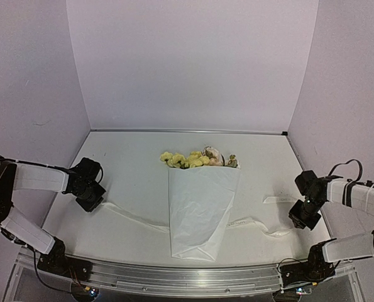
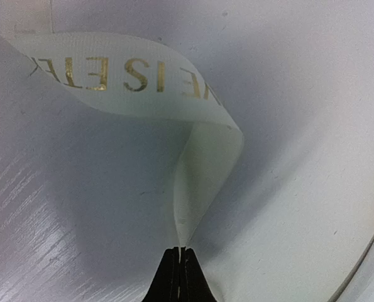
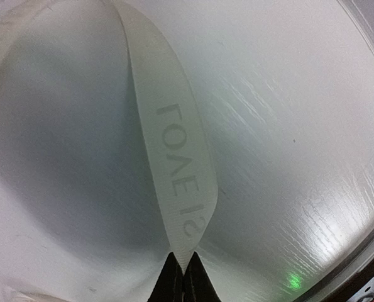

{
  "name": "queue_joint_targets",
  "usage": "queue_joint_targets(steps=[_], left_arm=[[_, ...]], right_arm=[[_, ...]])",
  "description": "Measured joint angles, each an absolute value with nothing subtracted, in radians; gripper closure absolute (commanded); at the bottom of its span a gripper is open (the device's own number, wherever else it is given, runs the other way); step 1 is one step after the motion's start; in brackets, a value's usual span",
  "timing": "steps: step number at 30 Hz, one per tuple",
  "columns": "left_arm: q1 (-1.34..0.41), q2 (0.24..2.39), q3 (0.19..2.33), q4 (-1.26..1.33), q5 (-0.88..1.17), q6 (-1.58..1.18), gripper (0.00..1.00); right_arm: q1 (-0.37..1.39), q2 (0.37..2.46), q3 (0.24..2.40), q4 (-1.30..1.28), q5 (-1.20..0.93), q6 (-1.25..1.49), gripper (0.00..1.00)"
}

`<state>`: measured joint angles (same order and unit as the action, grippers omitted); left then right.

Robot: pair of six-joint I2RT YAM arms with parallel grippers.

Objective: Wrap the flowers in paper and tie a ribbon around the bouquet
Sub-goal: Pick up the ribbon at the center of the board.

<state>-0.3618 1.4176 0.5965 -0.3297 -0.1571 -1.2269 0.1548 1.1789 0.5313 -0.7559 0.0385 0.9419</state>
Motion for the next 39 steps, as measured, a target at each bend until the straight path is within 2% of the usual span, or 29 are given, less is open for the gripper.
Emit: queue_joint_targets(steps=[12,27,39], left_arm=[[-0.230,1.428,0.657,-0.295,-0.124,-1.167,1.00],[-0.214,1.444,0.720,-0.284,-0.107,-1.123,1.00],[-0.190,1.445,0.720,-0.286,-0.082,-1.119,1.00]], right_arm=[[0.105,1.326,0.755,-0.673,-0.030,0.936,1.00],[0.094,1.451,0.989,-0.640,-0.047,0.879,1.00],[0.087,1.480,1.072,-0.640,-0.050,0.835,1.00]])
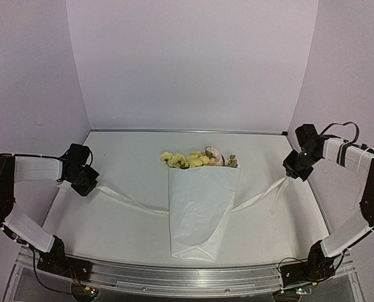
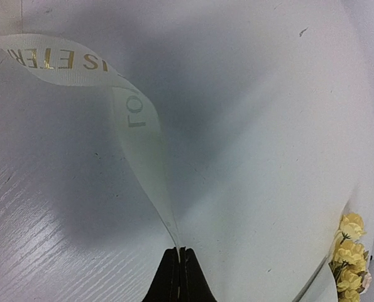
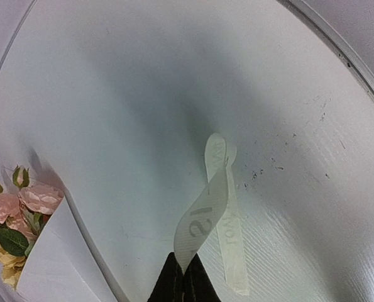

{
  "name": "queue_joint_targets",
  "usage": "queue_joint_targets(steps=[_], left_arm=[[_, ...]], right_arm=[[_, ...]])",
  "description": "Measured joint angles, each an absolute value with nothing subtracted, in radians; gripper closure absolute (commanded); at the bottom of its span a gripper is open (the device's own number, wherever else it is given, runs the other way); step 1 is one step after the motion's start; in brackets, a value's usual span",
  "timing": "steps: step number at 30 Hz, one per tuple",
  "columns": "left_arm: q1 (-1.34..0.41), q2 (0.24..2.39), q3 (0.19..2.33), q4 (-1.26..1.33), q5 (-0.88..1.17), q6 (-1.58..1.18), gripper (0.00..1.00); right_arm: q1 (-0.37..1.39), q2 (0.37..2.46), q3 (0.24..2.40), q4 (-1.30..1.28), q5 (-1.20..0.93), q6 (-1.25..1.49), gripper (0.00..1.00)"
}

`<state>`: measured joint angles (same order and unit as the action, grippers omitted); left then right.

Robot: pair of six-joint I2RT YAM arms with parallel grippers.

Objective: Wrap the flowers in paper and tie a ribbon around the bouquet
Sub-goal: Pick up the ribbon at the center of the board, then place the left side of the ribbon on the folded bouquet.

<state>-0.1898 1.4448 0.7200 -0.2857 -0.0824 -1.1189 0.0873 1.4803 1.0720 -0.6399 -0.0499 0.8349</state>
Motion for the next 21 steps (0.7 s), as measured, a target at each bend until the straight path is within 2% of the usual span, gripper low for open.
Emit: queue_joint_targets(steps=[8,12,15,21], left_arm=[[-0.192,1.433,0.720,-0.240,-0.042,-1.057,1.00],[-0.260,1.431,0.792,-0.200,-0.013,-0.941,1.00],[-0.421,1.468,0.945,-0.152,0.013,-0.786,1.00],[-0.939,1.699,1.344,-0.102,0.060,-0.331,1.00]], right_arm=[[0.077,1.480,1.075,-0.641,-0.108,0.827,1.00],[0.079,1.480,1.055,-0.637,-0.159,0.832,1.00],[0.090,1.480,1.035,-0.639,-0.183,0.835,1.00],[0.122,1.484,1.030,-0.640,-0.221,0.838,1.00]])
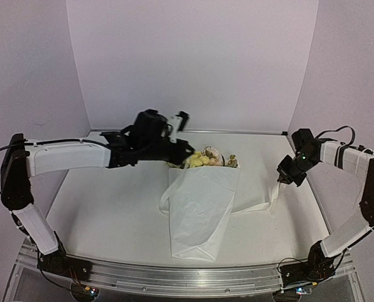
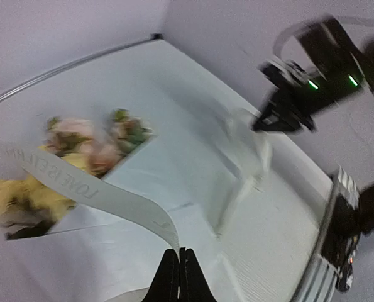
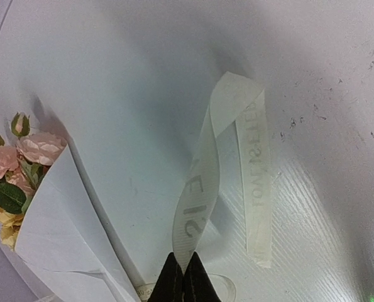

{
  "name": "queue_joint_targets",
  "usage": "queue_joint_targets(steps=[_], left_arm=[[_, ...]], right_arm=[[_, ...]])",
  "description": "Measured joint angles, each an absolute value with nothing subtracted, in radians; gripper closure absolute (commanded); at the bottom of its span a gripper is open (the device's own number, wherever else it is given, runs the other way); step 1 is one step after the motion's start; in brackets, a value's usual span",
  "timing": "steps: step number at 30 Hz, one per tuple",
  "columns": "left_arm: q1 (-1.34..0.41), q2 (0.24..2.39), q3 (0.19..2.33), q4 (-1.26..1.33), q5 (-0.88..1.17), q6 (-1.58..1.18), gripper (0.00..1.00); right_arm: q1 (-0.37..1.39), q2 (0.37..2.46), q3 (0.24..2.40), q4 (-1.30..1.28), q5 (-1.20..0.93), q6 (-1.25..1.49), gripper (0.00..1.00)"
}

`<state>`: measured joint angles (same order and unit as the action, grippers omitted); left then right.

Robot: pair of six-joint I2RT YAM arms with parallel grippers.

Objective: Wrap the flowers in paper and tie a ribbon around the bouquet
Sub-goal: Place the left side of the ribbon on the folded bouquet.

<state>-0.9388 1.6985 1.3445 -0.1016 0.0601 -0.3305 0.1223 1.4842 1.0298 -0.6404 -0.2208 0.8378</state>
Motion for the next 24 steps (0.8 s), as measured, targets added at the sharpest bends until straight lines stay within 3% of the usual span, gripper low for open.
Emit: queue_joint_targets(steps=[3,7,24], left_arm=[[-1.155,1.853,1.480,-0.158,0.063,-0.134,1.00],[-1.280,2.035,1.531,-0.253,0.040,0.022,1.00],[-1.243,2.178,1.687,-0.306,-0.053,0.206,1.00]], right_arm=[[0.138,1.504,1.030,-0.641,-0.236,0.836,1.00],[0.152,1.549,1.043,-0.649,-0.255,0.832,1.00],[0.158,1.684,1.242,-0.702,-0.317,0.781,1.00]])
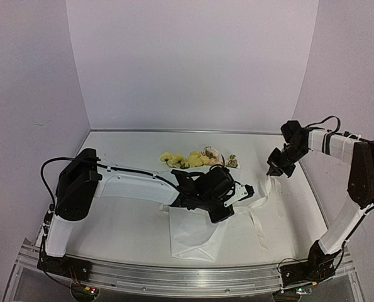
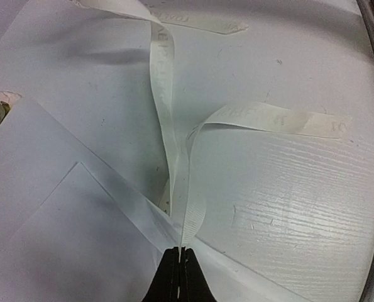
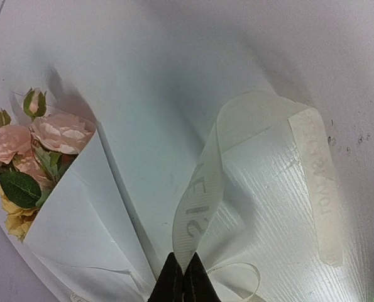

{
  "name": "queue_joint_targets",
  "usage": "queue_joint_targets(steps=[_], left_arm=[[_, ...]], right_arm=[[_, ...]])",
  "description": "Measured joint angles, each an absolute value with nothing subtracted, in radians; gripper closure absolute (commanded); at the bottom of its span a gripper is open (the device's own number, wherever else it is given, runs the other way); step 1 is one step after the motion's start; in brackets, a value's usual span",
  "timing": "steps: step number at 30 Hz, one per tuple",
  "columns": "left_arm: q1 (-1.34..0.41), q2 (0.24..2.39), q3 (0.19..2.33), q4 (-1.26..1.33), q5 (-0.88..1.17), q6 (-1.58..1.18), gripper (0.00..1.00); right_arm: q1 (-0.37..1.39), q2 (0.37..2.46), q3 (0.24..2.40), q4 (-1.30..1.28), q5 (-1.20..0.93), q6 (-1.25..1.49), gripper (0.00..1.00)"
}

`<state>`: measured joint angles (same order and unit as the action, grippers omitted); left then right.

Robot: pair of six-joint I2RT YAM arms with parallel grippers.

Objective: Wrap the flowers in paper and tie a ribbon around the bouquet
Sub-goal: Place the left side of the ribbon on the folded bouquet.

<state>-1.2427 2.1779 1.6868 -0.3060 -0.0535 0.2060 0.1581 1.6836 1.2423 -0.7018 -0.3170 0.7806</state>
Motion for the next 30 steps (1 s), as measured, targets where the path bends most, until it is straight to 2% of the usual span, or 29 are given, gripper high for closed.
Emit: queue_joint_targets(steps=[5,8,15,16,21,26,30], left_arm=[[-1.244,2.214,1.752,-0.295,-0.034,0.214,0.99],[-1.244,2.245,1.793,-0.289,-0.019,0.212,0.95],[-1.243,2.280,1.816,-0.283,0.022,0.191,0.57],[-1.243,2.280,1.816,-0.280,0.027,0.181,0.49],[-1.236,2.270,1.806,-0.243,0.058,0.148,0.30],[-1.192,2.133,1.652,-0.192,0.121,0.057,0.27],[-1.091,1.920,1.436,-0.116,0.177,-0.052,0.30]], right_arm=[[0.159,1.693,1.302,-0.710,-0.340,0.762,1.00],[0.163,1.697,1.340,-0.709,-0.354,0.753,1.00],[0.202,1.697,1.356,-0.708,-0.379,0.720,1.00],[0.207,1.697,1.356,-0.707,-0.383,0.717,1.00],[0.221,1.697,1.356,-0.695,-0.395,0.714,1.00],[0.221,1.697,1.356,-0.664,-0.404,0.711,1.00],[0.246,1.697,1.362,-0.627,-0.418,0.704,1.00]])
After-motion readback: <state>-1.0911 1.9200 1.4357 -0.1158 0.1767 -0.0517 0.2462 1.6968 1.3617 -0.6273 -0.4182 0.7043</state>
